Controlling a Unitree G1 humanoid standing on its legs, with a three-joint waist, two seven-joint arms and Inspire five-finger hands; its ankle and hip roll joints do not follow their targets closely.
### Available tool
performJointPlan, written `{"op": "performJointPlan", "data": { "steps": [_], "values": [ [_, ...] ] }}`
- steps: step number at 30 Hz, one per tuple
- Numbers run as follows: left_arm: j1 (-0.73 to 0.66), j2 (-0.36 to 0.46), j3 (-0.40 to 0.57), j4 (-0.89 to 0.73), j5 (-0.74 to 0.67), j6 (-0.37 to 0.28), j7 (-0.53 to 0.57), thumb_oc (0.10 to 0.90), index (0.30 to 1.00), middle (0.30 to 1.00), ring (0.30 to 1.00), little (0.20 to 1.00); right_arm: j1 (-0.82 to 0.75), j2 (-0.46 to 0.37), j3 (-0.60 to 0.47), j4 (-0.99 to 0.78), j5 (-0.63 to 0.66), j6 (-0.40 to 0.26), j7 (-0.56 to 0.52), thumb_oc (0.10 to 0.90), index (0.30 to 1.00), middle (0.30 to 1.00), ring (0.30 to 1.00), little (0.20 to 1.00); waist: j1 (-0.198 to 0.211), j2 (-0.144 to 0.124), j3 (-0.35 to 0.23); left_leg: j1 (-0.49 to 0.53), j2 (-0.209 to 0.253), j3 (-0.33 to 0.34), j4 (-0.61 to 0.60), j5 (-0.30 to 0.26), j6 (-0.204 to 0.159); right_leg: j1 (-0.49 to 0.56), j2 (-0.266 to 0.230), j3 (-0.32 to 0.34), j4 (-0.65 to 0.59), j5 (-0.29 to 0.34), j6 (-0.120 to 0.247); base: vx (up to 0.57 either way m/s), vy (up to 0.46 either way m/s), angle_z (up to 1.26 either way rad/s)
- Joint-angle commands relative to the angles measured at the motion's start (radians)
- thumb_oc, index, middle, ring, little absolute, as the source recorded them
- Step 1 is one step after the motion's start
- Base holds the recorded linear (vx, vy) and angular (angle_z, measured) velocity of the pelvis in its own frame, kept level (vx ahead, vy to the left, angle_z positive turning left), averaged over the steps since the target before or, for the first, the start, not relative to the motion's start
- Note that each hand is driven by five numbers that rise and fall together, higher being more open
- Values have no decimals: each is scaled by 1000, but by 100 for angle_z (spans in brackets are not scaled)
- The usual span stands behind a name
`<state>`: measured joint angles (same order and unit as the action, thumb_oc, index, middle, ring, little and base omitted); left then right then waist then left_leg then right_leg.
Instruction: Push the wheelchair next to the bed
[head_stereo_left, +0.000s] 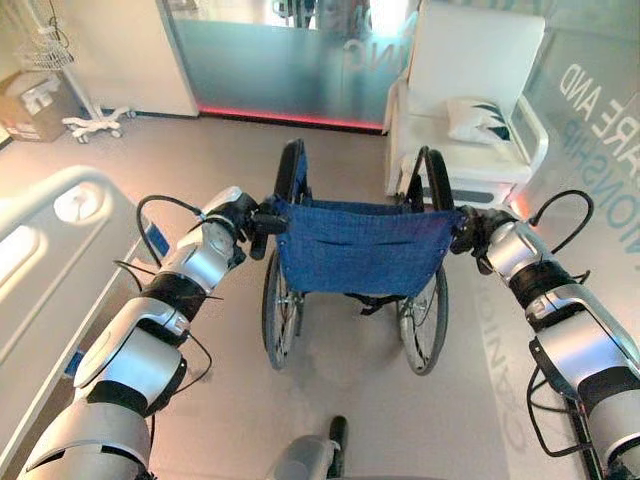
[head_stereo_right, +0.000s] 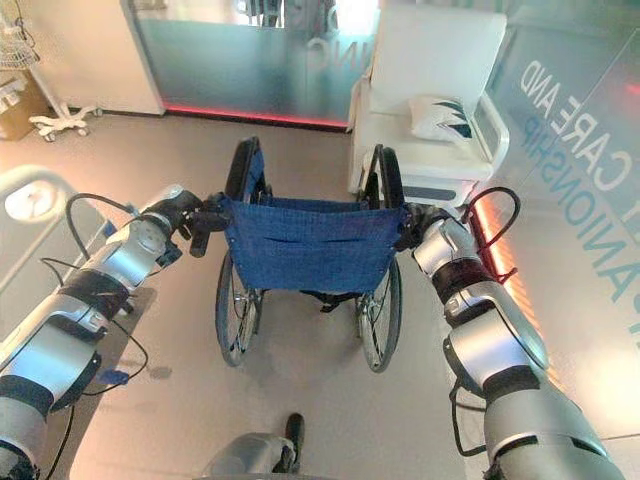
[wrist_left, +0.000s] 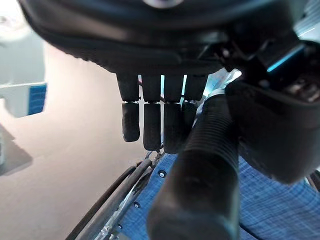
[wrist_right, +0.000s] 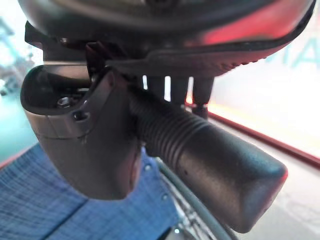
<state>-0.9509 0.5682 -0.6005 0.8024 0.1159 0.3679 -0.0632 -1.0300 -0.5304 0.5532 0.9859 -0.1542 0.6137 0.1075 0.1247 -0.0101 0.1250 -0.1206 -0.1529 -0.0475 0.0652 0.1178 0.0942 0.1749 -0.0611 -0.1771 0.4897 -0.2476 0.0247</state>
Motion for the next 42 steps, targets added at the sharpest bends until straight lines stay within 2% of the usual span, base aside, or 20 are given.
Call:
{"op": "performJointPlan", "data": {
  "steps": [1, 4, 5, 8, 12, 15, 18, 19, 22, 25, 26, 28, 31, 33, 34, 36, 38, 40, 41, 42],
  "values": [
    [109, 23, 4, -14, 39, -24, -20, 400, 300, 300, 300, 300, 20, 30, 144, -65, -127, -257, 19, 400, 300, 300, 300, 300, -1, -5, 24, 46, 93, 110, 20, -67, -70, -168, -90, 7, -234, 303, 73, 431, -62, -14],
    [110, 50, 27, -18, 39, -32, -30, 400, 300, 300, 300, 300, -11, 19, 146, -101, -126, -254, 17, 400, 300, 300, 300, 300, -34, 1, 71, 118, 92, 84, 0, -123, -67, -309, -127, -5, -336, 398, 87, 411, -193, 9],
    [99, 69, 25, -20, 26, -46, -36, 400, 300, 300, 300, 300, -27, 3, 141, -129, -127, -245, 24, 400, 300, 300, 300, 300, -61, -15, 93, 146, 70, 57, 1, -165, -56, -382, -137, 22, -463, 470, 117, 482, -269, 25],
    [103, 67, 23, -24, 23, -53, -44, 400, 300, 300, 300, 300, -38, -10, 140, -151, -130, -223, 32, 400, 300, 300, 300, 300, -80, -11, 103, 163, 72, 22, 19, -200, -48, -404, -127, 54, -561, 482, 129, 446, -246, 40],
    [98, 59, 9, -14, 26, -57, -60, 400, 300, 300, 300, 300, -71, -37, 160, -162, -114, -217, 47, 400, 300, 300, 300, 300, -101, -29, 101, 175, 97, -12, 90, -269, -57, -409, -130, 107, -501, 469, 124, 419, -351, 85],
    [100, 36, 1, 21, -8, -42, -47, 400, 300, 300, 300, 300, -80, -50, 186, -180, -105, -233, 72, 400, 300, 300, 300, 300, -110, -37, 80, 199, 159, -4, 119, -283, -95, -407, -132, 76, -366, 422, 126, 406, -323, 59],
    [139, 33, 11, 3, 7, -34, -46, 400, 300, 300, 300, 300, -60, -81, 190, -210, -117, -249, 93, 400, 300, 300, 300, 300, -125, -36, 63, 254, 242, 29, 87, -245, -134, -384, -117, 31, -344, 389, 103, 448, -302, 78],
    [140, 33, 12, 6, 11, -41, -50, 400, 300, 300, 300, 300, -62, -84, 191, -211, -123, -250, 97, 400, 300, 300, 300, 300, -124, -34, 54, 262, 263, 34, 80, -204, -147, -373, -110, 12, -349, 379, 93, 389, -322, 85],
    [113, 29, 0, 36, 16, -53, -63, 400, 300, 300, 300, 300, -89, -80, 209, -185, -131, -276, 93, 400, 300, 300, 300, 300, -118, -28, 31, 251, 299, 44, 71, -98, -175, -344, -83, -32, -371, 350, 64, 232, -257, 52],
    [98, 18, -4, 54, 14, -56, -70, 400, 300, 300, 300, 300, -107, -92, 225, -177, -144, -306, 111, 400, 300, 300, 300, 300, -129, -26, 13, 254, 324, 72, 82, -39, -192, -331, -67, -68, -392, 338, 46, 204, -222, 31],
    [102, 10, -7, 50, 18, -56, -85, 400, 300, 300, 300, 300, -101, -104, 234, -185, -157, -320, 115, 400, 300, 300, 300, 300, -131, -24, 3, 244, 336, 92, 123, 18, -207, -309, -58, -96, -407, 326, 31, 260, -260, 27],
    [109, 7, -11, 39, 33, -52, -113, 400, 300, 300, 300, 300, -92, -115, 238, -192, -171, -324, 114, 400, 300, 300, 300, 300, -125, -29, 3, 213, 330, 103, 167, 36, -209, -277, -54, -111, -423, 318, 22, 243, -215, 20],
    [143, 25, -27, -32, 91, -19, -233, 400, 300, 300, 300, 300, -92, -136, 258, -207, -197, -328, 117, 400, 300, 300, 300, 300, -69, -40, 49, 54, 205, 98, 217, 10, -178, -158, -28, -78, -473, 301, 18, 326, -205, 10],
    [154, 39, -29, -56, 93, -14, -258, 400, 300, 300, 300, 300, -98, -133, 259, -207, -218, -328, 122, 400, 300, 300, 300, 300, -46, -36, 74, 0, 166, 113, 215, 2, -172, -118, -14, -60, -489, 294, 21, 292, -103, -19],
    [166, 63, -34, -81, 94, -15, -298, 400, 300, 300, 300, 300, -103, -136, 262, -215, -231, -326, 120, 400, 300, 300, 300, 300, -10, -21, 101, -96, 115, 128, 176, 34, -173, -76, 13, -44, -499, 282, 19, 372, -91, -15],
    [180, 82, -38, -102, 96, -6, -328, 400, 300, 300, 300, 300, -105, -136, 263, -219, -237, -328, 124, 400, 300, 300, 300, 300, 16, -12, 117, -141, 96, 135, 149, 62, -178, -50, 28, -33, -504, 274, 18, 369, -62, -36],
    [218, 124, -31, -153, 102, -15, -385, 400, 300, 300, 300, 300, -126, -150, 267, -191, -237, -359, 136, 400, 300, 300, 300, 300, 57, 10, 131, -177, 79, 166, 78, 112, -179, -27, 56, -33, -501, 260, 12, 350, -8, -97],
    [219, 142, -34, -171, 100, -18, -397, 400, 300, 300, 300, 300, -133, -158, 270, -171, -232, -373, 138, 400, 300, 300, 300, 300, 62, 15, 131, -178, 77, 209, 103, 95, -170, -29, 56, -53, -483, 245, 9, 212, 27, -108],
    [218, 164, -39, -192, 92, -9, -414, 400, 300, 300, 300, 300, -129, -156, 272, -143, -229, -398, 140, 400, 300, 300, 300, 300, 68, 15, 119, -166, 75, 248, 125, 49, -149, -27, 54, -74, -461, 224, 6, 291, 62, -66],
    [224, 168, -36, -193, 93, 1, -418, 400, 300, 300, 300, 300, -122, -143, 275, -120, -224, -413, 134, 400, 300, 300, 300, 300, 73, 11, 112, -138, 66, 252, 127, 4, -127, -22, 50, -75, -441, 201, 7, 332, 70, -42]
  ]
}}
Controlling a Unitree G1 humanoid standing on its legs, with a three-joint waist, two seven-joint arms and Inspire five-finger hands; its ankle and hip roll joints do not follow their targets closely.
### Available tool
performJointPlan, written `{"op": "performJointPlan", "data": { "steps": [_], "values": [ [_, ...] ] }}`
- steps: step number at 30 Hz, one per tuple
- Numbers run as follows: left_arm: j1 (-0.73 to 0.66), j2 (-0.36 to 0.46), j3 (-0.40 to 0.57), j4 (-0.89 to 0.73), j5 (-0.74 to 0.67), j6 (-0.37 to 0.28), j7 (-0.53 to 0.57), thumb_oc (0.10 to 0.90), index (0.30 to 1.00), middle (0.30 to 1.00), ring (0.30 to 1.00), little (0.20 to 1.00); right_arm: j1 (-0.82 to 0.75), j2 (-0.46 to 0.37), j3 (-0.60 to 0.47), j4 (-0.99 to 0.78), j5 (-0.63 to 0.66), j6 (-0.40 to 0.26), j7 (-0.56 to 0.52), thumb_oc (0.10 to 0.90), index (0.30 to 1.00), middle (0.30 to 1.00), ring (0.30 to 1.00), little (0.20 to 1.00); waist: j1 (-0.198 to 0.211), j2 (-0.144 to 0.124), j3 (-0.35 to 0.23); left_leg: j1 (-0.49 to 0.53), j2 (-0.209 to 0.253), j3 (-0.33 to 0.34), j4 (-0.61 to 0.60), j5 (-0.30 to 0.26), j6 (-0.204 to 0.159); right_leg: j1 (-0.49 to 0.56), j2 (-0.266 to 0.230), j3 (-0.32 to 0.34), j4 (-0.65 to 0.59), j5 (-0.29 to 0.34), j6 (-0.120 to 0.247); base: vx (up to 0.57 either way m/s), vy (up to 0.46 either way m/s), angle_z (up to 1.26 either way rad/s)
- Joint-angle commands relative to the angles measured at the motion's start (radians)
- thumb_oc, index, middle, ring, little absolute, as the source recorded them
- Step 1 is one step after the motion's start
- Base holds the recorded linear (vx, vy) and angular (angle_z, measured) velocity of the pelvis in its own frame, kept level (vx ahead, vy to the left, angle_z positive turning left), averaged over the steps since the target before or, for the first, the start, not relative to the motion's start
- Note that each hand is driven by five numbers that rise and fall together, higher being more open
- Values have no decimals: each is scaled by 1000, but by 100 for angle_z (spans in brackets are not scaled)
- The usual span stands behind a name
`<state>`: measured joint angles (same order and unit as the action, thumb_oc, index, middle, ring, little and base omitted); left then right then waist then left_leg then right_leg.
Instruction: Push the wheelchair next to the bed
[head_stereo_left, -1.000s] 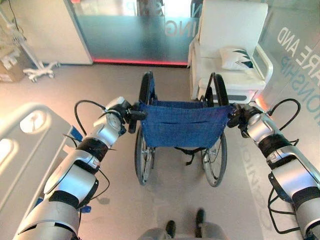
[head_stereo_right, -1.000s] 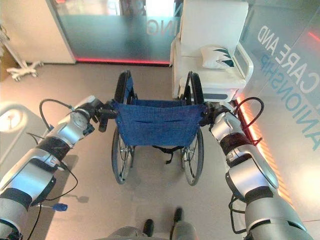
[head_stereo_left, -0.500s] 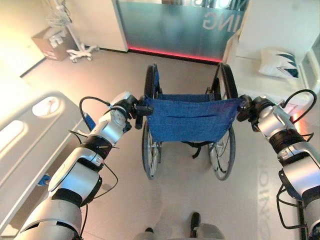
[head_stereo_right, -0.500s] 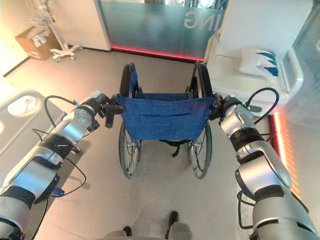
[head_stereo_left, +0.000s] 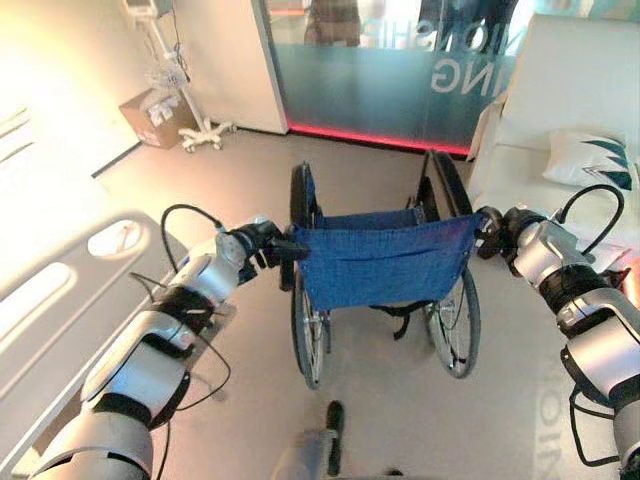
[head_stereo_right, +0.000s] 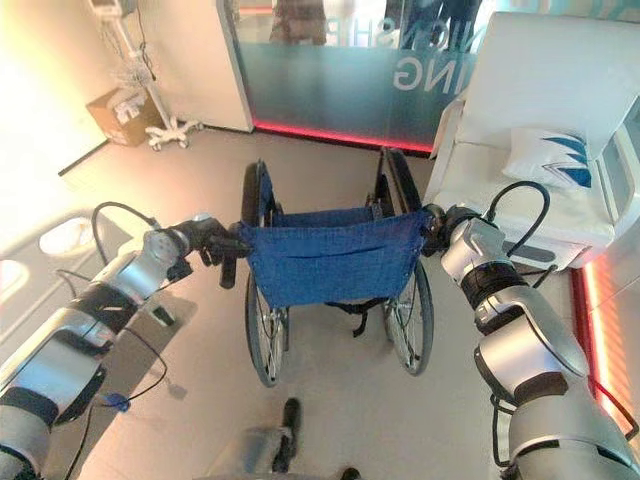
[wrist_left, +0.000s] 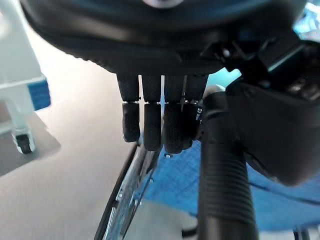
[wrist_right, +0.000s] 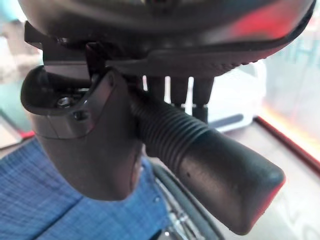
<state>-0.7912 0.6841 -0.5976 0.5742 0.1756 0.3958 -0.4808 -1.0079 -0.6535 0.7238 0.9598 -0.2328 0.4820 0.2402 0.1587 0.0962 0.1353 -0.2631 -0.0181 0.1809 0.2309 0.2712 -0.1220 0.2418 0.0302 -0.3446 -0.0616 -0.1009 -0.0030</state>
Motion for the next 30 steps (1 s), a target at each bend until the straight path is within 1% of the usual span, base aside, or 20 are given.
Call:
{"op": "performJointPlan", "data": {
  "steps": [1, 3, 6, 8, 9, 10, 11, 13, 14, 15, 16, 17, 18, 20, 23, 24, 26, 27, 29, 30],
  "values": [
    [68, 51, -36, 40, 39, -25, -1, 400, 300, 300, 300, 300, -139, -14, 104, -86, -143, -288, 4, 400, 300, 300, 300, 300, 45, -95, 93, 10, -69, 21, -39, -160, 99, -87, -38, 91, 118, 47, 33, 417, 72, 19],
    [84, 59, -33, 63, 40, -41, -6, 400, 300, 300, 300, 300, -104, 4, 98, -81, -161, -309, 2, 400, 300, 300, 300, 300, 69, -111, 74, 26, -67, 14, -10, -211, 133, -56, -55, 67, 173, -6, 40, 409, 49, 44],
    [86, 64, -28, 82, 69, -59, -20, 400, 300, 300, 300, 300, -90, 21, 94, -77, -169, -321, -5, 400, 300, 300, 300, 300, 92, -123, 50, 52, -72, 1, -50, -219, 160, -51, -64, 58, 242, 2, 72, 334, 27, 34],
    [75, 74, -34, 97, 86, -72, -28, 400, 300, 300, 300, 300, -87, 32, 99, -78, -189, -330, -20, 400, 300, 300, 300, 300, 102, -139, 35, 83, -82, -20, -99, -216, 176, -63, -73, 59, 316, 61, 115, 307, 7, 27],
    [74, 79, -41, 92, 95, -73, -24, 400, 300, 300, 300, 300, -70, 22, 98, -92, -190, -338, -32, 400, 300, 300, 300, 300, 96, -144, 33, 103, -92, -55, -115, -219, 187, -88, -77, 85, 410, 101, 136, 296, -5, 18],
    [73, 80, -42, 90, 95, -71, -25, 400, 300, 300, 300, 300, -67, 18, 98, -97, -196, -339, -31, 400, 300, 300, 300, 300, 95, -142, 30, 104, -90, -64, -117, -216, 187, -97, -74, 92, 421, 116, 137, 385, -75, 31],
    [63, 91, -52, 67, 98, -58, -36, 400, 300, 300, 300, 300, -44, -4, 98, -134, -193, -334, -31, 400, 300, 300, 300, 300, 85, -145, 30, 120, -93, -107, -123, -217, 184, -122, -100, 114, 397, 148, 141, 244, -93, 32],
    [53, 95, -56, 59, 103, -52, -41, 400, 300, 300, 300, 300, -39, -18, 97, -142, -199, -348, -33, 400, 300, 300, 300, 300, 73, -141, 36, 135, -86, -132, -121, -222, 176, -143, -128, 116, 356, 148, 139, 262, -222, 36],
    [28, 104, -66, 55, 98, -50, -42, 400, 300, 300, 300, 300, -55, -31, 101, -141, -215, -374, -37, 400, 300, 300, 300, 300, 47, -125, 60, 179, -65, -183, -118, -244, 164, -247, -186, 142, 298, 200, 136, 233, -283, 20],
    [23, 105, -68, 56, 95, -50, -41, 400, 300, 300, 300, 300, -60, -33, 104, -141, -218, -380, -37, 400, 300, 300, 300, 300, 41, -123, 67, 186, -64, -192, -114, -252, 163, -256, -193, 143, 294, 201, 136, 273, -383, 2],
    [-1, 126, -74, 53, 74, -68, -34, 400, 300, 300, 300, 300, -76, -50, 114, -154, -235, -392, -42, 400, 300, 300, 300, 300, 14, -124, 102, 214, -63, -240, -102, -298, 160, -351, -247, 190, 220, 266, 146, 248, -353, -3],
    [-11, 140, -78, 43, 68, -76, -35, 400, 300, 300, 300, 300, -84, -63, 121, -173, -240, -387, -41, 400, 300, 300, 300, 300, 1, -130, 119, 226, -64, -268, -96, -330, 158, -384, -270, 219, 169, 308, 161, 251, -367, -3],
    [-13, 143, -79, 40, 65, -76, -35, 400, 300, 300, 300, 300, -85, -66, 122, -179, -243, -387, -40, 400, 300, 300, 300, 300, -1, -130, 123, 228, -63, -274, -93, -338, 158, -386, -272, 222, 159, 315, 164, 262, -342, 14],
    [-1, 168, -76, -5, 64, -74, -46, 400, 300, 300, 300, 300, -98, -107, 139, -255, -234, -346, -5, 400, 300, 300, 300, 300, -18, -145, 130, 248, -41, -332, -89, -380, 143, -413, -294, 269, 1, 360, 191, 408, -456, 29],
    [36, 161, -57, -22, 99, -62, -48, 400, 300, 300, 300, 300, -111, -126, 147, -290, -220, -323, 24, 400, 300, 300, 300, 300, -20, -160, 125, 260, -13, -358, -84, -396, 126, -412, -293, 280, -11, 359, 198, 405, -474, 67],
    [62, 147, -50, -18, 133, -68, -41, 400, 300, 300, 300, 300, -132, -136, 159, -292, -207, -311, 44, 400, 300, 300, 300, 300, -22, -170, 123, 270, 18, -374, -81, -400, 110, -407, -286, 285, 14, 337, 199, 401, -506, 94],
    [114, 106, -40, 1, 164, -57, -39, 400, 300, 300, 300, 300, -163, -148, 177, -300, -171, -303, 93, 400, 300, 300, 300, 300, -32, -182, 116, 290, 79, -361, -74, -386, 83, -400, -275, 247, 115, 280, 197, 460, -510, 147],
    [133, 90, -45, 3, 164, -38, -37, 400, 300, 300, 300, 300, -174, -156, 187, -319, -170, -308, 115, 400, 300, 300, 300, 300, -37, -186, 118, 296, 112, -337, -72, -355, 67, -393, -272, 216, 142, 263, 188, 402, -417, 164],
    [163, 35, -50, 19, 203, -17, -24, 400, 300, 300, 300, 300, -184, -177, 209, -349, -174, -321, 132, 400, 300, 300, 300, 300, -54, -182, 131, 275, 182, -276, -58, -231, 42, -359, -252, 156, 157, 232, 159, 296, -323, 124],
    [164, 31, -50, 21, 205, -14, -23, 400, 300, 300, 300, 300, -184, -179, 210, -351, -174, -322, 132, 400, 300, 300, 300, 300, -56, -181, 132, 274, 185, -274, -58, -225, 41, -357, -250, 152, 157, 231, 157, 291, -340, 99]
  ]
}}
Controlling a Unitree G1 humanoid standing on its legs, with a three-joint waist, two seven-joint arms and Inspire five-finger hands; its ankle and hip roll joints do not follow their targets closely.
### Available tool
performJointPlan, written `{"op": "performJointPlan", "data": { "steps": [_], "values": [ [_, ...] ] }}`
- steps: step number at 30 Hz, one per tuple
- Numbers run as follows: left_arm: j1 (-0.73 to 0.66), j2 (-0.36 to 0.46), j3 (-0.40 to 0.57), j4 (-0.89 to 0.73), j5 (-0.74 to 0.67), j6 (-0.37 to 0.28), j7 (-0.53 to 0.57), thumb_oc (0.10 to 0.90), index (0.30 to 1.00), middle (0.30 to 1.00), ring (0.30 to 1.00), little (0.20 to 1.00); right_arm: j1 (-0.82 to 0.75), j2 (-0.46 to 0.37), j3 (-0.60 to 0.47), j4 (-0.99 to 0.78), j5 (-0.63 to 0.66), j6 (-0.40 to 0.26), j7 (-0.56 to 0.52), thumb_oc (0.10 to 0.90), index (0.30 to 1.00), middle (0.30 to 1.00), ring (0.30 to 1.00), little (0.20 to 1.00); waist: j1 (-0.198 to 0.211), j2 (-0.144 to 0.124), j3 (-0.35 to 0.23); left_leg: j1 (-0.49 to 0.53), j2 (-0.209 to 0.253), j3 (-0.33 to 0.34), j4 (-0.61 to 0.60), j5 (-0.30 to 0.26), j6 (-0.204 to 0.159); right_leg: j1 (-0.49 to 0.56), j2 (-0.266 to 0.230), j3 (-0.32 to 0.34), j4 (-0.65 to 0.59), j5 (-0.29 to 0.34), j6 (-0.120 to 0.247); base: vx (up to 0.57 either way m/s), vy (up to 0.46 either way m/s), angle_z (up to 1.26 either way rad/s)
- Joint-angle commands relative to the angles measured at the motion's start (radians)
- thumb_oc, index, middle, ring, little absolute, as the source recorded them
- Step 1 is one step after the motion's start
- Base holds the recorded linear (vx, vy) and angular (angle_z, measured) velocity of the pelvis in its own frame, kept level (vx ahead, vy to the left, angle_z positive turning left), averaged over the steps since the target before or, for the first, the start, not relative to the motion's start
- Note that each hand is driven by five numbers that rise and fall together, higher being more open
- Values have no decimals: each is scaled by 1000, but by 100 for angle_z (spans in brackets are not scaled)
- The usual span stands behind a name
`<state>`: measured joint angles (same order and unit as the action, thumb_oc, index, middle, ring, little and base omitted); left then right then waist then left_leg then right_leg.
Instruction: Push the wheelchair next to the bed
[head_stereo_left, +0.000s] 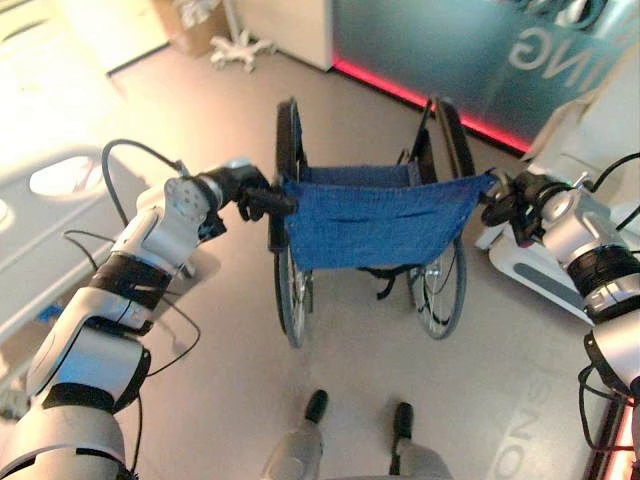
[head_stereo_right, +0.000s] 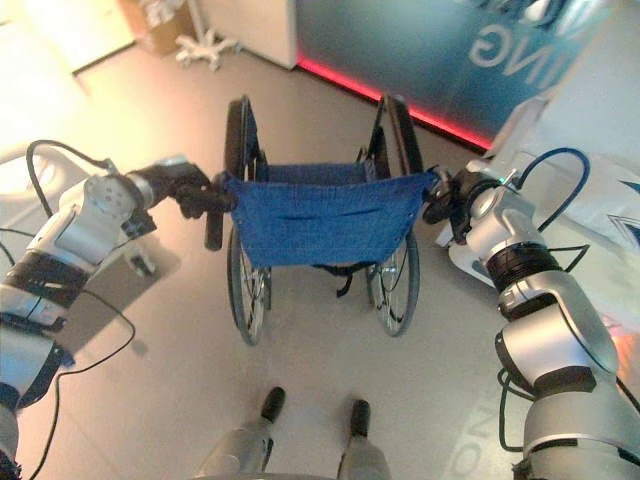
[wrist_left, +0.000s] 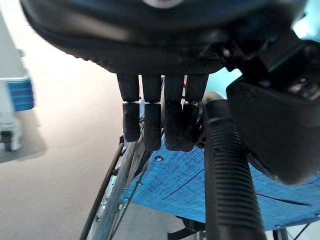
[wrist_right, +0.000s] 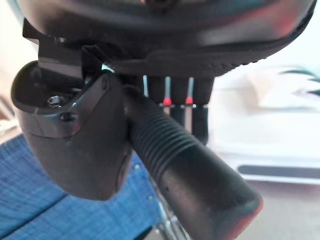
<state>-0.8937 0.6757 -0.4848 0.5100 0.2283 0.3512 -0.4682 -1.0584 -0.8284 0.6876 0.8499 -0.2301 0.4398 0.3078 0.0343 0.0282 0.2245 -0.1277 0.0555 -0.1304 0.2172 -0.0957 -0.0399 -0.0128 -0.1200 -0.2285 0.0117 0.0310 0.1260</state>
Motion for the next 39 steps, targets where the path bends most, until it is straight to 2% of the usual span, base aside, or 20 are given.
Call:
{"op": "performJointPlan", "data": {
  "steps": [1, 5, 9, 11, 13, 15, 17, 18, 20, 22, 24, 25, 26, 27, 28, 29, 33, 37, 38, 39],
  "values": [
    [279, 17, -168, 85, 157, 44, -23, 400, 300, 300, 300, 300, -137, -13, 254, -256, -191, -298, 72, 400, 300, 300, 300, 300, 57, -112, 49, 141, 140, 78, -50, 182, -47, -78, -82, 2, 89, 79, 12, 257, -326, 87],
    [276, -30, -171, 75, 179, 54, -10, 400, 300, 300, 300, 300, -134, -1, 250, -277, -202, -263, 82, 400, 300, 300, 300, 300, 40, -92, 47, 162, 166, 151, -106, 239, -68, -44, -49, -56, 91, 37, -15, 241, -291, 68],
    [273, -50, -176, 71, 183, 38, 16, 400, 300, 300, 300, 300, -121, 2, 242, -259, -200, -267, 74, 400, 300, 300, 300, 300, 23, -81, 31, 187, 178, 209, -111, 260, -86, -28, -37, -110, 91, 13, -33, 208, -213, 77],
    [280, -61, -164, 67, 191, 42, 36, 400, 300, 300, 300, 300, -108, 12, 237, -257, -200, -275, 60, 400, 300, 300, 300, 300, 35, -79, 29, 186, 116, 177, -101, 220, -74, -11, -16, -108, 86, 3, -40, 259, -219, 20],
    [288, -61, -148, 35, 198, 61, 50, 400, 300, 300, 300, 300, -103, 38, 230, -261, -208, -261, 50, 400, 300, 300, 300, 300, 62, -83, 34, 141, 24, 150, -122, 178, -46, 22, 12, -88, 67, -1, -45, 281, -167, -5],
    [297, -60, -141, 22, 197, 62, 64, 400, 300, 300, 300, 300, -91, 52, 218, -265, -214, -250, 39, 400, 300, 300, 300, 300, 81, -79, 44, 108, -16, 158, -133, 170, -39, 47, 28, -79, 61, -13, -47, 242, -97, -10],
    [303, -55, -138, 8, 193, 59, 86, 400, 300, 300, 300, 300, -77, 69, 205, -263, -217, -233, 19, 400, 300, 300, 300, 300, 119, -67, 65, 4, -57, 183, -149, 222, -43, 101, 62, -72, 49, -37, -57, 346, -90, -16],
    [313, -54, -133, 5, 198, 50, 100, 400, 300, 300, 300, 300, -68, 89, 193, -240, -223, -237, 3, 400, 300, 300, 300, 300, 156, -53, 75, -62, -69, 199, -174, 291, -50, 151, 94, -62, 37, -60, -68, 514, -51, -16],
    [318, -45, -130, -7, 189, 49, 98, 400, 300, 300, 300, 300, -80, 113, 189, -190, -209, -256, -5, 400, 300, 300, 300, 300, 190, -36, 75, -92, -73, 233, -219, 358, -53, 202, 123, -51, 21, -81, -79, 562, 23, -43],
    [309, -35, -136, -10, 182, 46, 87, 400, 300, 300, 300, 300, -93, 134, 184, -149, -213, -270, -10, 400, 300, 300, 300, 300, 205, -26, 69, -109, -71, 269, -220, 378, -49, 225, 133, -55, 25, -98, -86, 412, 87, -82],
    [285, -22, -148, -2, 169, 34, 84, 400, 300, 300, 300, 300, -116, 154, 186, -112, -219, -278, -24, 400, 300, 300, 300, 300, 219, -22, 67, -126, -67, 301, -202, 368, -41, 231, 133, -58, 44, -124, -91, 298, 107, -73],
    [277, -24, -145, 4, 163, 39, 85, 400, 300, 300, 300, 300, -122, 170, 188, -95, -216, -282, -38, 400, 300, 300, 300, 300, 222, -23, 63, -116, -69, 316, -196, 334, -23, 224, 128, -68, 63, -138, -91, 368, 168, -30],
    [257, -38, -146, 33, 150, 55, 92, 400, 300, 300, 300, 300, -117, 201, 168, -75, -207, -284, -43, 400, 300, 300, 300, 300, 230, -34, 60, -140, -66, 314, -127, 292, -3, 227, 110, -66, 115, -176, -89, 510, 156, -11],
    [237, -24, -153, 50, 154, 48, 67, 400, 300, 300, 300, 300, -83, 235, 154, -71, -209, -279, -76, 400, 300, 300, 300, 300, 239, -68, 39, -142, -79, 324, -75, 219, 46, 238, 87, -60, 159, -201, -68, 480, 116, 0],
    [233, -21, -154, 54, 158, 44, 60, 400, 300, 300, 300, 300, -77, 240, 155, -70, -207, -279, -81, 400, 300, 300, 300, 300, 241, -76, 35, -140, -82, 325, -70, 208, 54, 242, 83, -59, 166, -201, -61, 430, 86, 14],
    [231, -33, -151, 85, 179, 24, 57, 400, 300, 300, 300, 300, -45, 254, 146, -70, -215, -287, -100, 400, 300, 300, 300, 300, 248, -92, 25, -132, -89, 326, -73, 194, 73, 237, 50, -83, 261, -122, -12, 305, 107, 18],
    [203, -71, -185, 113, 193, 54, 76, 400, 300, 300, 300, 300, -8, 249, 141, -81, -227, -325, -142, 400, 300, 300, 300, 300, 238, -113, -4, -95, -141, 235, -87, 177, 107, 223, 31, -9, 411, 15, 33, 402, 127, 30],
    [187, -107, -196, 146, 221, 45, 71, 400, 300, 300, 300, 300, -18, 247, 138, -70, -211, -329, -130, 400, 300, 300, 300, 300, 204, -98, -15, -32, -150, 144, -86, 148, 109, 108, -5, 20, 378, 64, 26, 390, -54, 50],
    [174, -108, -199, 156, 230, 46, 70, 400, 300, 300, 300, 300, -43, 255, 143, -60, -205, -334, -124, 400, 300, 300, 300, 300, 173, -81, 1, 37, -131, 99, -98, 126, 100, -11, -47, 29, 325, 89, 18, 328, -199, -5],
    [167, -108, -201, 164, 230, 43, 72, 400, 300, 300, 300, 300, -52, 258, 145, -56, -203, -337, -125, 400, 300, 300, 300, 300, 164, -74, 8, 53, -126, 83, -101, 116, 97, -47, -56, 33, 310, 95, 13, 392, -280, -23]
  ]
}}
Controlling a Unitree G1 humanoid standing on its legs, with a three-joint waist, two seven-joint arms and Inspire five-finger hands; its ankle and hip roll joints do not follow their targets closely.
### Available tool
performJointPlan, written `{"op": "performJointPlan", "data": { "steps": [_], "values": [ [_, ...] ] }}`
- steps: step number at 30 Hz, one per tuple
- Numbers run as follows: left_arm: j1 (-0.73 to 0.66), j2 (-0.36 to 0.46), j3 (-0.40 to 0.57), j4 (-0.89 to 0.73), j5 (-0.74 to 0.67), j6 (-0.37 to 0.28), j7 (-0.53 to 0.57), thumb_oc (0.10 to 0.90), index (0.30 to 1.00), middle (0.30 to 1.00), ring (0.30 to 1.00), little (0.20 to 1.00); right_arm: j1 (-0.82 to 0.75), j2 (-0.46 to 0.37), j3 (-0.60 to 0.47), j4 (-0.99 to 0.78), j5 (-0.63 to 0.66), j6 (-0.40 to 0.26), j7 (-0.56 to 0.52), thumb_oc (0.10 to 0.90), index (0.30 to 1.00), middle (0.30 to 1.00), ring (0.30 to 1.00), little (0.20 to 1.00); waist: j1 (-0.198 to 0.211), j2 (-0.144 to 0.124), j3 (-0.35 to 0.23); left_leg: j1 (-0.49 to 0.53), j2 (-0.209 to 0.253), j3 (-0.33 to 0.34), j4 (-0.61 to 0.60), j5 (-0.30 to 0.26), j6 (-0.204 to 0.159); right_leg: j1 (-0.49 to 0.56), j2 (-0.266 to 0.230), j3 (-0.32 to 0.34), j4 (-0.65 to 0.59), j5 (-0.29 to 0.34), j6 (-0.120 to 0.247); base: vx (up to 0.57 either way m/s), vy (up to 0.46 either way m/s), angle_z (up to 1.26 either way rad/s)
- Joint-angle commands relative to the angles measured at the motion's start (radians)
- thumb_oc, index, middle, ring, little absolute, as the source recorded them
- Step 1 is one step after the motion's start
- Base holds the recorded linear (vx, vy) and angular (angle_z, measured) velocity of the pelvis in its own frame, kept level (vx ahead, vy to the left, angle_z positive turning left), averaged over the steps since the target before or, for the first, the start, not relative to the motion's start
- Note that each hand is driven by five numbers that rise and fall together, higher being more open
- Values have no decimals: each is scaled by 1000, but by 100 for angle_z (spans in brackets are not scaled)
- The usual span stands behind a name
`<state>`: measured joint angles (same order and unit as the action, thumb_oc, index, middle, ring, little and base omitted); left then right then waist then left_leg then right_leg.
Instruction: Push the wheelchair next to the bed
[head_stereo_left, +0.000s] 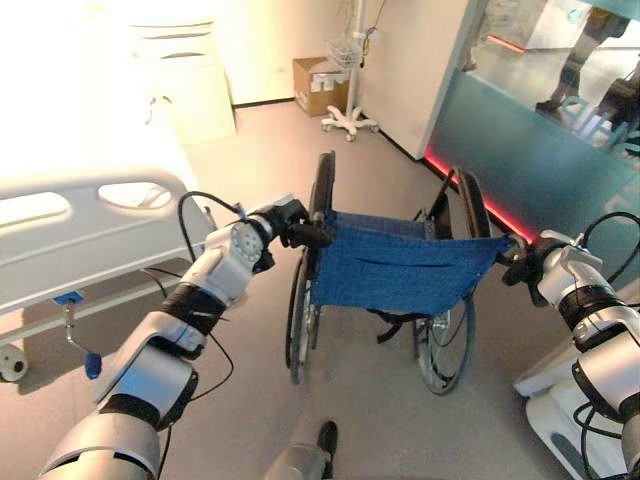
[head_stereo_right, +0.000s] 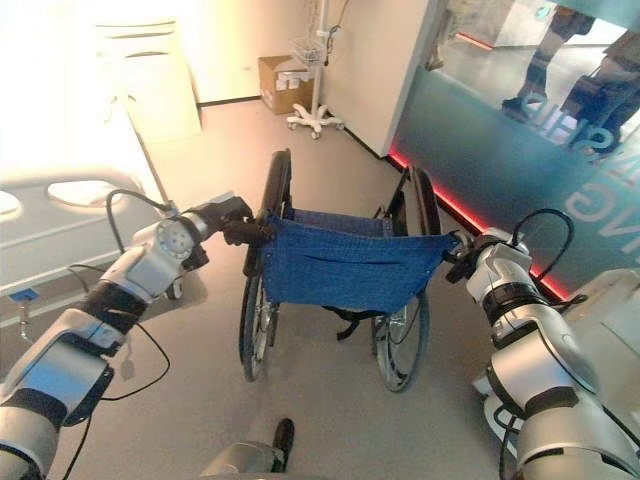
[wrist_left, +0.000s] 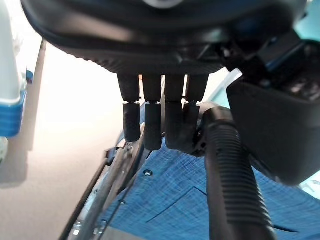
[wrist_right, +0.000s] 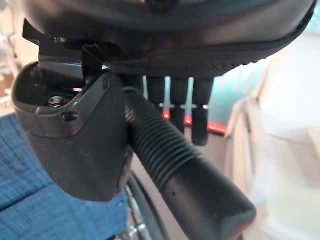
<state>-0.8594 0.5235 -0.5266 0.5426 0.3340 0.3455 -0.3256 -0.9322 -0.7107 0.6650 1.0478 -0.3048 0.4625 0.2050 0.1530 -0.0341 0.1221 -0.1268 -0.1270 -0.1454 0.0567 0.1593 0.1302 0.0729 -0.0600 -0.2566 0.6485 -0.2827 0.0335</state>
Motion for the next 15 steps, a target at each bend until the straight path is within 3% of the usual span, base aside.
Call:
{"op": "performJointPlan", "data": {
  "steps": [1, 2, 3, 5, 7, 9, 12, 13, 15],
  "values": [
    [121, 47, -155, 152, 124, 31, -66, 400, 300, 300, 300, 300, -192, 141, 172, -251, -127, -360, -27, 400, 300, 300, 300, 300, 28, -11, 131, 71, 58, 75, 76, -170, -77, -176, -136, 78, -377, 422, 104, 385, -314, -36],
    [107, 57, -158, 159, 119, 14, -67, 400, 300, 300, 300, 300, -207, 135, 173, -256, -124, -346, -19, 400, 300, 300, 300, 300, 10, -28, 147, 87, 45, 53, 92, -210, -79, -228, -173, 109, -468, 484, 120, 372, -299, -30],
    [102, 61, -160, 159, 115, 11, -67, 400, 300, 300, 300, 300, -213, 133, 172, -258, -123, -342, -16, 400, 300, 300, 300, 300, 5, -27, 152, 92, 46, 45, 100, -225, -79, -229, -174, 114, -490, 490, 123, 485, -388, -9],
    [88, 66, -162, 161, 116, -9, -58, 400, 300, 300, 300, 300, -232, 121, 171, -271, -120, -309, -5, 400, 300, 300, 300, 300, -22, -41, 166, 108, 50, 5, 132, -287, -87, -267, -194, 158, -668, 529, 148, 526, -380, 52],
    [103, 63, -159, 149, 129, -19, -57, 400, 300, 300, 300, 300, -242, 105, 175, -293, -113, -274, 16, 400, 300, 300, 300, 300, -34, -48, 162, 120, 67, -21, 165, -332, -100, -275, -195, 185, -728, 537, 156, 554, -398, 136],
    [127, 60, -150, 145, 165, -42, -43, 400, 300, 300, 300, 300, -251, 87, 182, -311, -98, -245, 28, 400, 300, 300, 300, 300, -41, -57, 157, 140, 96, -46, 190, -366, -119, -280, -194, 190, -722, 529, 155, 566, -449, 118],
    [144, 42, -148, 164, 127, -49, 12, 400, 300, 300, 300, 300, -276, 69, 200, -303, -57, -225, 56, 400, 300, 300, 300, 300, -65, -58, 141, 158, 142, -63, 191, -371, -142, -285, -176, 214, -603, 479, 162, 433, -298, 77],
    [140, 30, -152, 182, 95, -51, 41, 400, 300, 300, 300, 300, -285, 65, 210, -310, -49, -215, 74, 400, 300, 300, 300, 300, -77, -62, 139, 176, 183, -34, 182, -344, -164, -289, -173, 187, -520, 458, 156, 382, -236, 127],
    [131, 3, -149, 191, 103, -43, 59, 400, 300, 300, 300, 300, -287, 62, 211, -309, -49, -213, 77, 400, 300, 300, 300, 300, -91, -59, 145, 175, 223, 1, 169, -284, -187, -280, -168, 164, -520, 449, 144, 314, -190, 113]
  ]
}}
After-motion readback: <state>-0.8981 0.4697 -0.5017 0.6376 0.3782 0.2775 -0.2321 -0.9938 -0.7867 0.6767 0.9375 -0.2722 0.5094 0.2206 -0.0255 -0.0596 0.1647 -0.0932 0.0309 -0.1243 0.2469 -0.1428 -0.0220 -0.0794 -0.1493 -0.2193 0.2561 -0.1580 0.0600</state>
